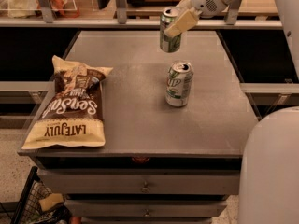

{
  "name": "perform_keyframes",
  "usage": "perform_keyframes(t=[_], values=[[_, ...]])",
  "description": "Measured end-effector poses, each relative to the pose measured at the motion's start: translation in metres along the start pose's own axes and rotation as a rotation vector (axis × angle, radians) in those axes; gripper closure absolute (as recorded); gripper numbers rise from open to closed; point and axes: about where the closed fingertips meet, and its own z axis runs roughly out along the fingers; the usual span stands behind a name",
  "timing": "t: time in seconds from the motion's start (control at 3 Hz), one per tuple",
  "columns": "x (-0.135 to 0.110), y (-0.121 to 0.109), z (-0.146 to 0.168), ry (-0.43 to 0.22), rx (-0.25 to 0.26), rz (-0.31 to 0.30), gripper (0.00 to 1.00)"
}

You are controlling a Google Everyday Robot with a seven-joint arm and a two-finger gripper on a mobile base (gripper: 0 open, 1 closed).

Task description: Pick green can

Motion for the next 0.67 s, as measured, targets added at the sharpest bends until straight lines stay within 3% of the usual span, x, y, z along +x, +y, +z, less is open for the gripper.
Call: perform_keyframes(t=[0.67], values=[[-0.0108, 0.0052, -0.0228, 0.007, -0.033, -0.044, 1.0]])
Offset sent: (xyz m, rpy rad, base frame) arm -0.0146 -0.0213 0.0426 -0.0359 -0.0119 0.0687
